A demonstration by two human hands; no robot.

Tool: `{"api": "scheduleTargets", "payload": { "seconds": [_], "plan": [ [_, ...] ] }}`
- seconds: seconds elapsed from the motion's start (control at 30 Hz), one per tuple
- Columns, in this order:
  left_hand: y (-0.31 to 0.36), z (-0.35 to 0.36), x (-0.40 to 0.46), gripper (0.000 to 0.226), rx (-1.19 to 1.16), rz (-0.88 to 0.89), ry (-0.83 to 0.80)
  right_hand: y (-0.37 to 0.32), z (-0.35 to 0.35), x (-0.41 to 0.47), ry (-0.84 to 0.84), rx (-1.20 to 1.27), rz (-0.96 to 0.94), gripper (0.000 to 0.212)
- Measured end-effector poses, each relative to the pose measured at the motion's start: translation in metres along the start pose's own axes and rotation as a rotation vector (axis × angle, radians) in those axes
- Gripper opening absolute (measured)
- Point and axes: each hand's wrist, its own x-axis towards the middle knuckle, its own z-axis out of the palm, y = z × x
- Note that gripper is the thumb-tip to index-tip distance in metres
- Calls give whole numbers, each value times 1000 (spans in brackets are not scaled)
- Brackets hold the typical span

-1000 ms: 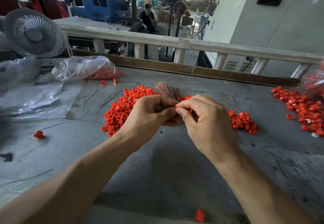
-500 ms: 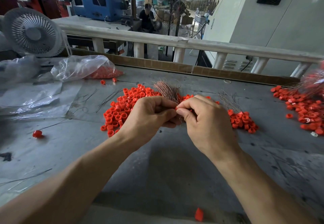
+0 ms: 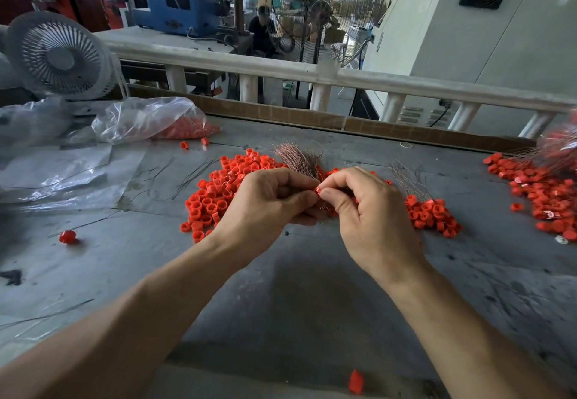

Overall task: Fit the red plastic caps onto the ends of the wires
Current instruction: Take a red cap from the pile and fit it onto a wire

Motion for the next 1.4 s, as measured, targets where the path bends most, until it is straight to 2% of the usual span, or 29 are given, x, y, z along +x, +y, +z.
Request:
{"api": "scheduleTargets", "payload": {
  "seconds": [0.3,0.5,0.67,0.87,1.2,1.4],
  "plan": [
    [-1,0,2,15,-1,5,30,-3,4,0,58,-123,-79,7],
    [-2,0,1,16,4,14,41,-1,4,-1,70,-51,-71,5],
    [0,0,0,14,-27,6,33,-2,4,0,101,-82,-110,5],
    [2,0,0,13,-100,-28,33,-1,0,2,57,-54,-131,4],
    [-2,1,1,15,-93,-21,64,1,0,2,32,-1,-77,6],
    [-1,0,1,15,-87,-11,44,1,-2,3,36,9,-116,6]
  ]
}}
